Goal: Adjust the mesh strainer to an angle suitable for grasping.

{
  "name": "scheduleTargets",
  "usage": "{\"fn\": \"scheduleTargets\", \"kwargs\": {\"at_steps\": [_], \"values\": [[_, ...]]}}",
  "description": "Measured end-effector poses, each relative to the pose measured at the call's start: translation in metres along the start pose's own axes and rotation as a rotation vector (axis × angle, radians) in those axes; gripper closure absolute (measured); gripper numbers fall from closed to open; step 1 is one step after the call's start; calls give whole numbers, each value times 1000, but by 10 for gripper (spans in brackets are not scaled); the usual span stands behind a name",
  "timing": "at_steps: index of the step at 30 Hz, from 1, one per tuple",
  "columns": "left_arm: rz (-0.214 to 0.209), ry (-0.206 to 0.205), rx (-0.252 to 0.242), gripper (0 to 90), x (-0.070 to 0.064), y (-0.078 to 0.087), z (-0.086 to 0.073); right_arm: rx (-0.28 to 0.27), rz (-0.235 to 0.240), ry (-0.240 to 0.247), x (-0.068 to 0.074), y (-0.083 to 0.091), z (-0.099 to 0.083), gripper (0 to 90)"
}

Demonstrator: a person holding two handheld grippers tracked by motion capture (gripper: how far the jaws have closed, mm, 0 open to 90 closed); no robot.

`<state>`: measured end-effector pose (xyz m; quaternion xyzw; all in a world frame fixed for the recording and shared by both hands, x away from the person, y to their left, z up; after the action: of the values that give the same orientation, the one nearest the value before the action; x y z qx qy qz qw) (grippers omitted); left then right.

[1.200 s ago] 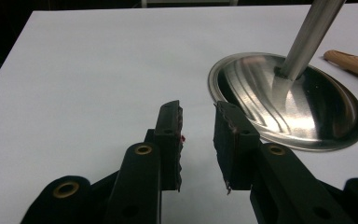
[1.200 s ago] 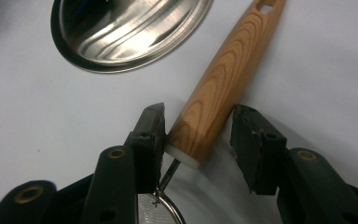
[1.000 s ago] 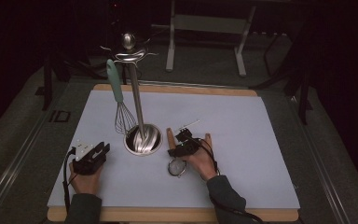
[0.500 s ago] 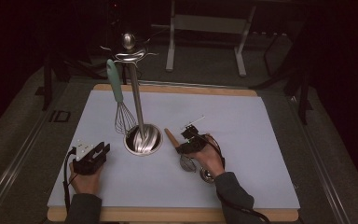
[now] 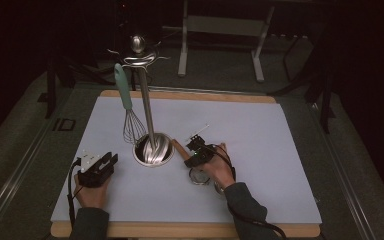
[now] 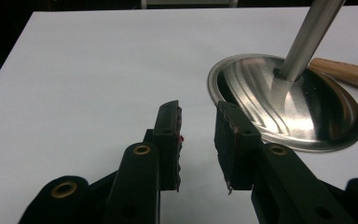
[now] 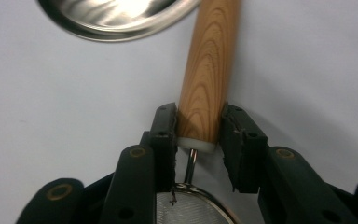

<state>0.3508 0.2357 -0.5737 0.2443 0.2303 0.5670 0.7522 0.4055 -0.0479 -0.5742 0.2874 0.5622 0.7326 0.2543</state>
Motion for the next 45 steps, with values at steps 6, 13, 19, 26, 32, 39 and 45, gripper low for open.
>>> {"fn": "scheduleTargets", "kwargs": {"at_steps": [6, 13, 19, 26, 32, 39, 45], "values": [[3, -2, 5, 712, 0, 0, 0, -12, 36, -11, -1, 1, 1, 667], [7, -6, 3, 706, 0, 0, 0, -16, 146, -12, 9, 1, 7, 653], [5, -6, 4, 706, 0, 0, 0, -5, 147, -24, 13, -3, 16, 663], [6, -5, 6, 705, 0, 0, 0, -31, 217, -79, 9, -3, 27, 633], [7, -5, 6, 706, 0, 0, 0, -3, 210, -81, 10, -4, 29, 678], [7, -6, 4, 706, 0, 0, 0, -31, 169, -80, 5, 4, 26, 706], [11, -7, 4, 705, 0, 0, 0, -59, 148, -70, -2, 15, 19, 707]]}}
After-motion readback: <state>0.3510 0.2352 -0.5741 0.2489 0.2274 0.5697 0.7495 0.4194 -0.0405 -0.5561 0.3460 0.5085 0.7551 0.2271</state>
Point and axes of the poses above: each handheld gripper's, and its own axes: y roughly backward along the jaws, z roughly out of its top, x roughly to its left, the point moved 8 cm from there along -y, roughly forward along the jaws, and after that the axes turned 13 degrees about x, right-handed, at the moved point
